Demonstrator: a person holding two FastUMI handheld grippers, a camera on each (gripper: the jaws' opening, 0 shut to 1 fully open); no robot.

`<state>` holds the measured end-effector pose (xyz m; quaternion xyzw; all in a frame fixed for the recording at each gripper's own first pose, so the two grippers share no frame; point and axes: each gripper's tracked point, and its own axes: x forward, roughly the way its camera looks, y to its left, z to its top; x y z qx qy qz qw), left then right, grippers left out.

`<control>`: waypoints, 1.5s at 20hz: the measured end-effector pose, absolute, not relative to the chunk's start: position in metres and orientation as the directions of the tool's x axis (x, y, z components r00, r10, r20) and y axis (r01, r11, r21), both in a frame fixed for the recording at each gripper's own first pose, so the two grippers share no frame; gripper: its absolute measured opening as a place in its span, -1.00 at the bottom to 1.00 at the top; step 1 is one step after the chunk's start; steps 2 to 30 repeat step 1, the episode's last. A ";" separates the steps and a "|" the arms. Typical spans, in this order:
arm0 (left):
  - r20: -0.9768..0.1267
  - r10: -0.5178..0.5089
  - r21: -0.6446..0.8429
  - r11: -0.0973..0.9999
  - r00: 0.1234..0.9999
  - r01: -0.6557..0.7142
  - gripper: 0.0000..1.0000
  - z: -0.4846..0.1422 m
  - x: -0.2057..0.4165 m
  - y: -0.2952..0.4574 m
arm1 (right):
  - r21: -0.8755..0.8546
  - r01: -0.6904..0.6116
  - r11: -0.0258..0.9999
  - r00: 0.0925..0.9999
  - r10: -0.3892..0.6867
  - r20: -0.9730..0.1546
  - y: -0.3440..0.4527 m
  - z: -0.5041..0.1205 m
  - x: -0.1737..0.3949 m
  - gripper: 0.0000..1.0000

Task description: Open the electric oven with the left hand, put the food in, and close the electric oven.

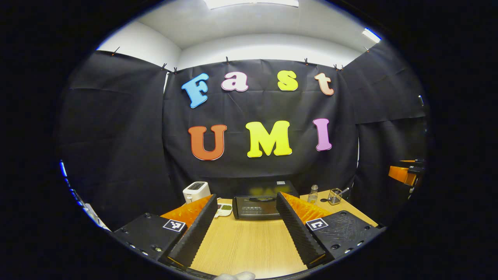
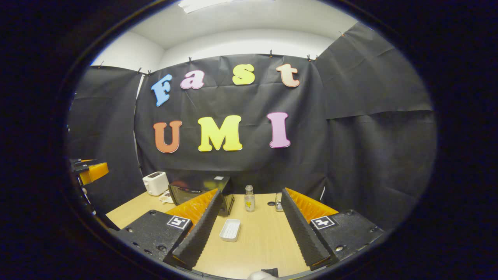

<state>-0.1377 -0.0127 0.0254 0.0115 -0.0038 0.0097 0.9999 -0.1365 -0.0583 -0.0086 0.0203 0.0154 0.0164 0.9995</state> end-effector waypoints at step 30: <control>0.016 0.010 0.026 1.000 1.000 -0.011 0.94 0.028 -0.137 -0.014 | 0.046 -0.025 0.999 1.000 0.026 -0.018 -0.059 -0.003 -0.137 0.96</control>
